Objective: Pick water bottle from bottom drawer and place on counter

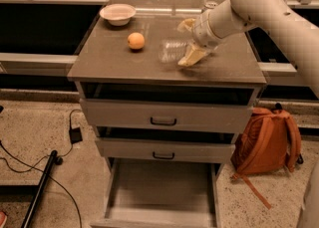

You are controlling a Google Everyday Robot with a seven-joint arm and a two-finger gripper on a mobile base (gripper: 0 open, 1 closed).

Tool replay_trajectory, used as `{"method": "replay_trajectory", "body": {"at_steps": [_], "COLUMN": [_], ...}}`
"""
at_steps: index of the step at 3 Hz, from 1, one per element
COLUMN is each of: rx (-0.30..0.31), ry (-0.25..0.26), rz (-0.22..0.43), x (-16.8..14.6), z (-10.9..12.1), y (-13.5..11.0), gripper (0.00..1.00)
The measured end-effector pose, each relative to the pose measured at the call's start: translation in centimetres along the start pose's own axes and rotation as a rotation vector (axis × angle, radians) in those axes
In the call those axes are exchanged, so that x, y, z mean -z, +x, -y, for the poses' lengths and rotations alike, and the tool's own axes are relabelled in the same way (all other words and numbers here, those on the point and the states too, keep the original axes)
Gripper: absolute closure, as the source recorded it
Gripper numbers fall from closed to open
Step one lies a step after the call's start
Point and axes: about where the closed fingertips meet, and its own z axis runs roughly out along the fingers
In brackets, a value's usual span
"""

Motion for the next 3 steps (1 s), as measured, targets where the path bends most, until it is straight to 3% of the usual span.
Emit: {"method": "replay_trajectory", "body": {"at_steps": [2, 3], "rx": [0.0, 0.011], "ry": [0.0, -0.015], "rz": [0.0, -0.062], "x": [0.0, 1.7], "z": [0.0, -0.3], "y": [0.0, 1.1], "gripper": [0.0, 0.0]}}
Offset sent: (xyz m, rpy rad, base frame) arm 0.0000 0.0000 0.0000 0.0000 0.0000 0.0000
